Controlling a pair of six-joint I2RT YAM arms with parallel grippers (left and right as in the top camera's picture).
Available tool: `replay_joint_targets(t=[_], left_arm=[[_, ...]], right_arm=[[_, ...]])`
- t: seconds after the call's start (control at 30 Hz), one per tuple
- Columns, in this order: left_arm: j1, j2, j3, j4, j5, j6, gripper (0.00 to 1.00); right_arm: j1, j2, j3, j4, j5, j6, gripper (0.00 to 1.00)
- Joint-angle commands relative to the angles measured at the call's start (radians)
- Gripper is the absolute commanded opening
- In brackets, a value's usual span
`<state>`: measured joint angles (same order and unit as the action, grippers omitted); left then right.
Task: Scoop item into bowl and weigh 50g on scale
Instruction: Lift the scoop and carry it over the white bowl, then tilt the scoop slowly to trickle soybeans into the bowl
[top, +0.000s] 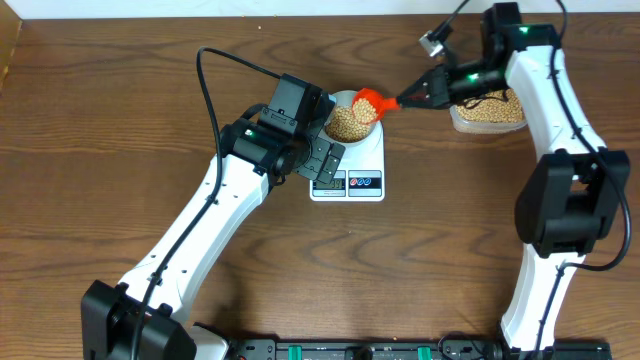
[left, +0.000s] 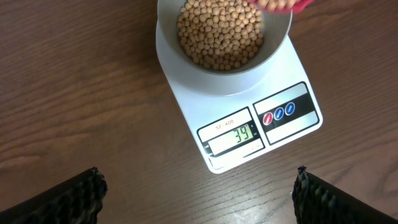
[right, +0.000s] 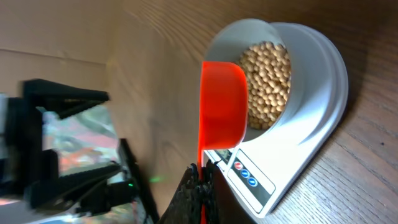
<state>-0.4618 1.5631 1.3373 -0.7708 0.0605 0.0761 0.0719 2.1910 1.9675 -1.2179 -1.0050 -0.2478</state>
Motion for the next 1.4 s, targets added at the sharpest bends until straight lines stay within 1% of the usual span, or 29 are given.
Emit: replay_joint_targets(t=[0.0, 0.03, 0.17, 0.37, 0.6, 0.8, 1.37], left_arm=[[0.001, -0.02, 0.004, -0.003, -0.013, 0.006, 0.98], [0.0, -0.02, 0.004, -0.003, -0.013, 0.006, 0.98], [0.0, -0.02, 0.004, -0.003, -0.013, 0.006, 0.98], [0.001, -0.02, 0.004, -0.003, -0.013, 0.006, 0.98], [0.001, -0.02, 0.004, -0.003, -0.013, 0.006, 0.98], [0.001, -0.02, 0.004, -0.003, -0.013, 0.006, 0.98], [0.001, -0.02, 0.004, -0.003, -0.013, 0.006, 0.98]], right_arm=[[0.042, -0.007, 0.035, 0.005, 0.122, 0.039, 0.01], [0.059, -0.014, 0.042, 0.008, 0.186, 0.054, 0.01], [0.089, -0.024, 0.058, 0.01, 0.286, 0.072, 0.01], [0.128, -0.026, 0.093, 0.023, 0.344, 0.068, 0.01], [0.153, -0.026, 0.105, 0.05, 0.348, 0.066, 0.01], [0.178, -0.039, 0.113, 0.056, 0.343, 0.0, 0.01], [0.179, -0.046, 0.114, 0.071, 0.344, -0.031, 0.01]])
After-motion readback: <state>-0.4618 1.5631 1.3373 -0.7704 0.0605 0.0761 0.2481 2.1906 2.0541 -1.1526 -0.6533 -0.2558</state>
